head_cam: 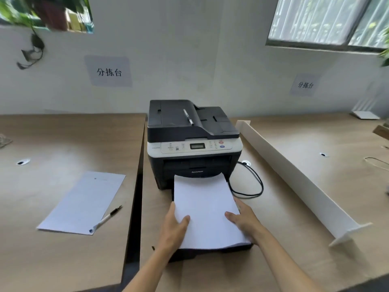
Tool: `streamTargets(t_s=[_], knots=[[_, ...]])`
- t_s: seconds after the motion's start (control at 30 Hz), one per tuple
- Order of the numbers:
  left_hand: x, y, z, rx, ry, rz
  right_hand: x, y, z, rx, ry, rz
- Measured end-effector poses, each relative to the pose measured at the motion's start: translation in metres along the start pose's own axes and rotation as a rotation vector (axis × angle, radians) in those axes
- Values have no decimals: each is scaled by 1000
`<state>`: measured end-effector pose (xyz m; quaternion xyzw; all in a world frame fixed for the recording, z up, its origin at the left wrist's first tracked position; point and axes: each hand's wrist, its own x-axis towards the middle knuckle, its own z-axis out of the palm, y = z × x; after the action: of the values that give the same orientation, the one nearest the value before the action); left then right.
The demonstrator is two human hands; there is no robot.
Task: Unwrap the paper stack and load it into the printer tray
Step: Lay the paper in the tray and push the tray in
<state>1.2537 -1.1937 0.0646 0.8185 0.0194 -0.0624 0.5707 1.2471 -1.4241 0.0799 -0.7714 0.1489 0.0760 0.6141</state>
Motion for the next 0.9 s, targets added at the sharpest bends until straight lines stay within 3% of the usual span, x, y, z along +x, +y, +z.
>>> streamTargets(t_s=[0.5, 0.9], knots=[[28, -21, 64, 30, 32, -302, 67, 51, -29, 45, -136, 179], [60, -44, 72, 127, 42, -340, 103, 66, -16, 31, -97, 261]])
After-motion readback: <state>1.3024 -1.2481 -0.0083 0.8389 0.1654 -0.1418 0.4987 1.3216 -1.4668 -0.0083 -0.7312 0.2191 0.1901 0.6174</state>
